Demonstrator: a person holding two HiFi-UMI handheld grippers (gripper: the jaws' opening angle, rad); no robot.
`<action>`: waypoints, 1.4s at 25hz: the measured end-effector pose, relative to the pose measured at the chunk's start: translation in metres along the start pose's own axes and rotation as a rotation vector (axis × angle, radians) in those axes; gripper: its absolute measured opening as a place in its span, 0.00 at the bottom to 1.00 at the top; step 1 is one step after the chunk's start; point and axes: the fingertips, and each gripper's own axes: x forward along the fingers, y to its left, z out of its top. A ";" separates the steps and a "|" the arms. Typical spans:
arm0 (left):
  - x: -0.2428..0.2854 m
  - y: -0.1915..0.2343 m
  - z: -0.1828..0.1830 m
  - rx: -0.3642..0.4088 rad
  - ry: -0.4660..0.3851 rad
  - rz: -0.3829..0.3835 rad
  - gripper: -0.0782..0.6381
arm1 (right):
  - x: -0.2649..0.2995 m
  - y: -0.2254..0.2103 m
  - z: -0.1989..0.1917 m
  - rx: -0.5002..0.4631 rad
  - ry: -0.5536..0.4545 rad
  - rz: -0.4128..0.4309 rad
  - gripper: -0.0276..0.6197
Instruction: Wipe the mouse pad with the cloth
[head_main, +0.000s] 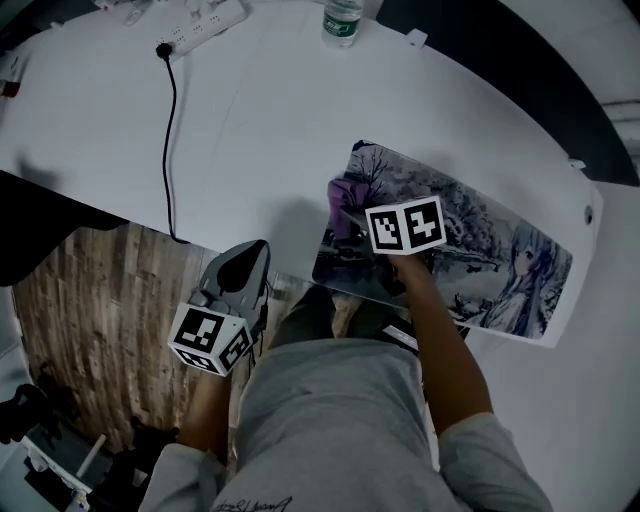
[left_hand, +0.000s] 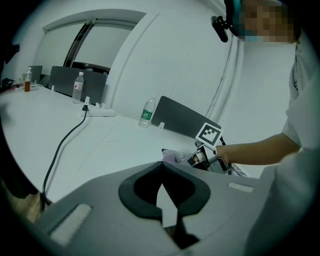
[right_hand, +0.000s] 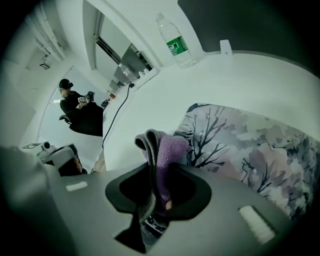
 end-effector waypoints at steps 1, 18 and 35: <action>-0.001 0.000 0.000 0.000 -0.001 0.005 0.13 | 0.001 0.001 0.000 0.000 0.002 0.010 0.19; 0.063 -0.097 0.007 0.114 0.057 -0.153 0.13 | -0.101 -0.048 -0.048 0.115 -0.151 0.138 0.20; 0.183 -0.378 -0.035 0.311 0.175 -0.514 0.13 | -0.313 -0.235 -0.218 0.347 -0.329 -0.056 0.20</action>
